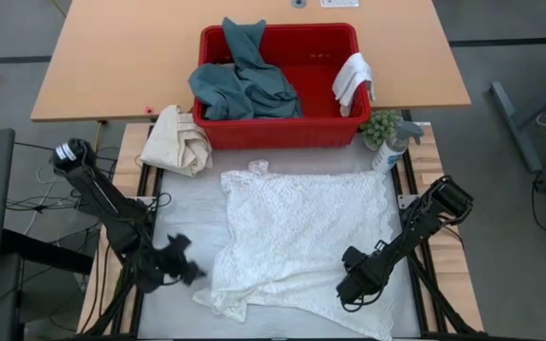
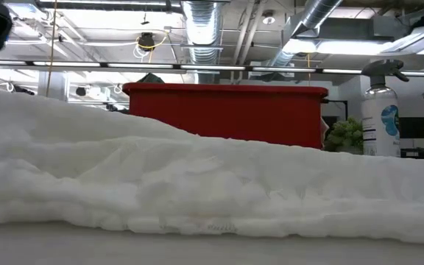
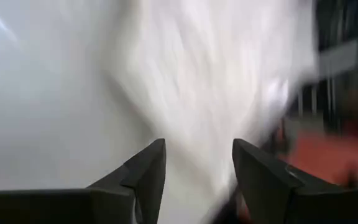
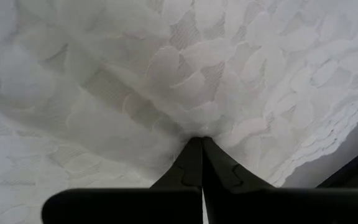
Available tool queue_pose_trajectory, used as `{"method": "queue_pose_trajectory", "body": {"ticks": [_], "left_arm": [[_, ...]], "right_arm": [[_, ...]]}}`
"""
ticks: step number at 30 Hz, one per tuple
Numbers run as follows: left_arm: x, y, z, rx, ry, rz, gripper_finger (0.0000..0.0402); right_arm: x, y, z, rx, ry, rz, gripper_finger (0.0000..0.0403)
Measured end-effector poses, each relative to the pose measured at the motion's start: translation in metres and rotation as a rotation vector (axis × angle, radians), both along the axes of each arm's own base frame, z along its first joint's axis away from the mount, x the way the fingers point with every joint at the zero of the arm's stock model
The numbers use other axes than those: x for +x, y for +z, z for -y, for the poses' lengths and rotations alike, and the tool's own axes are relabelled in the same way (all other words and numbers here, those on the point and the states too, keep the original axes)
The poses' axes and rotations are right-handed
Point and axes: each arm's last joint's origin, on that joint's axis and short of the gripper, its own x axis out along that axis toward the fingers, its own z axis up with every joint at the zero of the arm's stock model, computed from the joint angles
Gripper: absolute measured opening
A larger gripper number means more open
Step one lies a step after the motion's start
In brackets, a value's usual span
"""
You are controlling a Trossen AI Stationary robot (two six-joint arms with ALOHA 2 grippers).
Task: Fold Laundry from Bin
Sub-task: Fold the white shirt
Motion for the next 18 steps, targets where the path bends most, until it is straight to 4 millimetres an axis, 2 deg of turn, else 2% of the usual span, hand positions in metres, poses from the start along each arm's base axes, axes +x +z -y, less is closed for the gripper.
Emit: {"method": "queue_pose_trajectory", "body": {"ticks": [2, 4, 7, 11, 18], "left_arm": [[-0.003, 0.001, -0.01, 0.039, 0.133, 0.035, 0.0174], [-0.005, -0.005, -0.015, 0.012, 0.195, 0.016, 0.0175], [-0.007, -0.022, -0.015, -0.081, 0.14, -0.021, 0.0182], [-0.006, -0.035, -0.013, -0.191, 0.131, 0.062, 0.0199], [0.0, -0.04, -0.015, -0.175, 0.127, 0.09, 0.0233]], "right_arm": [[0.0, 0.0, 0.0, 0.0, 0.0, 0.0, 0.0021], [0.0, 0.0, 0.0, 0.001, 0.0, -0.001, 0.0021], [0.0, 0.0, 0.0, 0.003, -0.001, -0.003, 0.0021], [0.0, 0.0, 0.0, 0.003, -0.001, -0.004, 0.0021], [0.0, 0.0, 0.0, -0.01, -0.031, 0.003, 0.0021]]}}
